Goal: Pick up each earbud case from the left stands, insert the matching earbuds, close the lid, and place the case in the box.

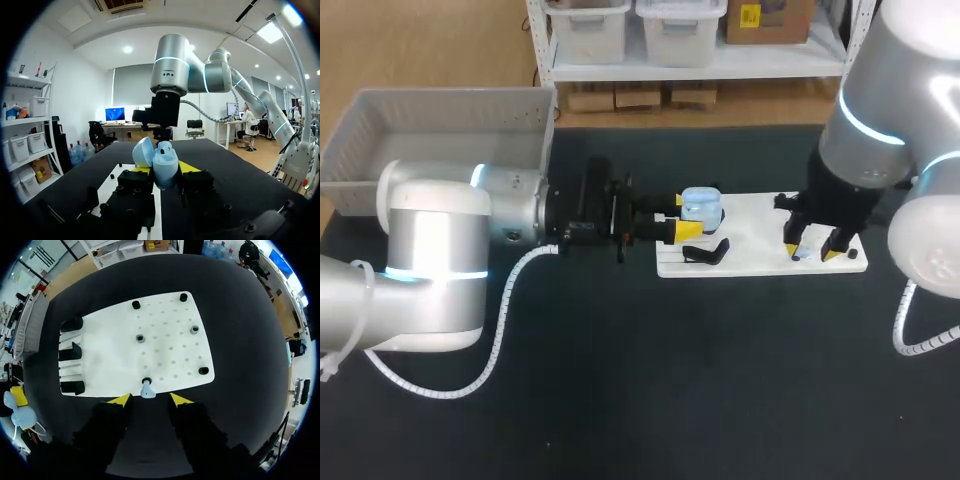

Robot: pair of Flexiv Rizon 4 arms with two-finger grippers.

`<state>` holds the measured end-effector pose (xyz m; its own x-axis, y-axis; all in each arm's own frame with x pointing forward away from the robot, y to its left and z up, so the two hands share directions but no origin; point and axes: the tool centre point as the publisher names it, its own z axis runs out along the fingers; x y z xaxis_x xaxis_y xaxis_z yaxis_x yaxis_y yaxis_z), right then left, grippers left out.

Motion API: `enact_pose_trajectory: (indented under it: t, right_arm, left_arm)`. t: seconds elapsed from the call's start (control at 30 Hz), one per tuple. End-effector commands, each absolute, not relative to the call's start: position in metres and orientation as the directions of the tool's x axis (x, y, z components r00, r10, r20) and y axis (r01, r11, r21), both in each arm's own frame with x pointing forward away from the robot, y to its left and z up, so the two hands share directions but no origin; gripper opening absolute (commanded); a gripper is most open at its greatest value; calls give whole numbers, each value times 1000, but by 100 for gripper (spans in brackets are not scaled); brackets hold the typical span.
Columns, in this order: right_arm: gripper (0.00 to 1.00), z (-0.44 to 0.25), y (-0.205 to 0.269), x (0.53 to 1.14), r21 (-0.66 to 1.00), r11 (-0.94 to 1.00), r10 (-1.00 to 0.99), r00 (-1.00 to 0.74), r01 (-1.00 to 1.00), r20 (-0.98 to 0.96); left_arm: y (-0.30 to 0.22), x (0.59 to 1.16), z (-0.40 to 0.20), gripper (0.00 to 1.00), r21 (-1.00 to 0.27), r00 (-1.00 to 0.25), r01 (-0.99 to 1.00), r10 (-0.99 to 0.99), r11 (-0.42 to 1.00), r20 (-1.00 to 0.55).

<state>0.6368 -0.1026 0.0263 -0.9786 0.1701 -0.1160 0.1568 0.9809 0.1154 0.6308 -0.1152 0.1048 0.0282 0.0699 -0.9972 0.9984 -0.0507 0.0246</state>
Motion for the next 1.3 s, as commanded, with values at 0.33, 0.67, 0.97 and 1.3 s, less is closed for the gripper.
enact_pose_trajectory:
  t: [0.33,0.67,0.97,1.3]
  right_arm:
    - [39,21,-102,645,130,973,207,-972,193,-111]
    - [34,18,-99,645,133,969,221,-970,207,-104]
    - [31,16,-99,647,127,968,230,-968,217,-100]
    - [22,13,-98,650,121,967,237,-967,225,-94]
  left_arm:
    - [-116,629,104,0,29,32,999,67,-43,-997]
    - [-116,629,104,0,29,32,999,67,-43,-997]
    - [-116,629,104,0,29,32,999,67,-43,-997]
    - [-116,629,104,0,29,32,999,67,-43,-997]
